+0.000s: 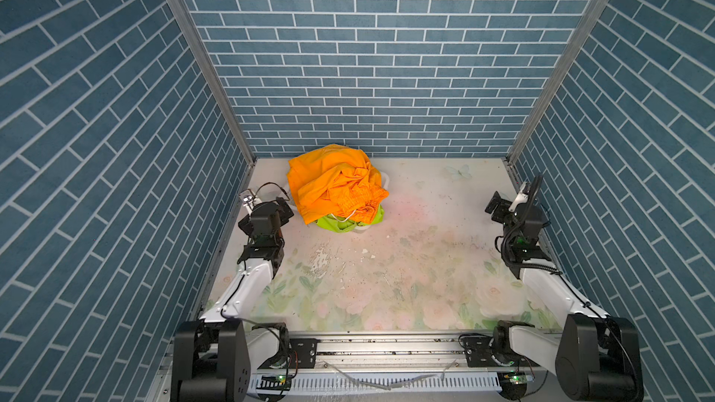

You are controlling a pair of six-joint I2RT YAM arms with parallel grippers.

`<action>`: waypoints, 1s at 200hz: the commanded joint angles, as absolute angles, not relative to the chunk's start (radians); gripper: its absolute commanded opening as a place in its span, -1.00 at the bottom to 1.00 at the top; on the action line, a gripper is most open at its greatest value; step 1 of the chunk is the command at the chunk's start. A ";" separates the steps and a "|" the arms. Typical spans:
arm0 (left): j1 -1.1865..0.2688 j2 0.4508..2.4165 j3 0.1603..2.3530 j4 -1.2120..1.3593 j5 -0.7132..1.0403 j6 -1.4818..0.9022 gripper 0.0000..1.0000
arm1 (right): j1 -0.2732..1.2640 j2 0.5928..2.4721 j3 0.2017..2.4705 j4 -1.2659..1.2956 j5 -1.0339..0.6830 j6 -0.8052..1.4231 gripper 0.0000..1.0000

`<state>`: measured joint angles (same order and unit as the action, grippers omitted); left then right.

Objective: Fold and stack the shorts
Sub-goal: 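Reach the right gripper to the orange shorts in the basket while the left arm advances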

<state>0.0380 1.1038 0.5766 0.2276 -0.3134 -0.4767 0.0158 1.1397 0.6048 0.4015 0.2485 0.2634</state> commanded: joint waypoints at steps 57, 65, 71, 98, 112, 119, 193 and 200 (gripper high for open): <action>0.077 0.921 0.678 -0.266 0.032 -0.830 0.99 | 0.465 1.522 1.059 -0.077 0.165 0.457 0.98; 0.074 0.911 0.672 -0.263 0.076 -0.854 0.99 | 0.511 1.585 1.130 -0.109 0.142 0.445 0.98; 0.075 0.905 0.669 -0.262 0.107 -0.868 0.99 | 0.531 1.623 1.170 -0.117 0.116 0.445 0.98; 0.071 0.896 0.660 -0.259 0.206 -0.886 0.99 | 0.607 1.758 1.311 -0.142 0.001 0.477 0.98; 0.070 0.886 0.657 -0.259 0.232 -0.876 0.99 | 0.643 1.819 1.382 -0.183 -0.027 0.471 0.98; 0.066 0.879 0.650 -0.257 0.236 -0.872 0.99 | 0.656 1.849 1.423 -0.209 -0.033 0.465 0.98; -0.028 0.922 0.614 -0.207 0.235 -0.873 0.99 | 0.668 2.126 1.763 -0.491 -0.143 0.433 0.22; -0.037 0.928 0.613 -0.202 0.234 -0.872 0.99 | 0.668 2.136 1.767 -0.498 -0.143 0.436 0.09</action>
<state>-0.0082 0.9142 0.6197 -0.2203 0.2268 -0.8791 0.6712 2.0884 1.7138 -0.3599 -0.0990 0.4351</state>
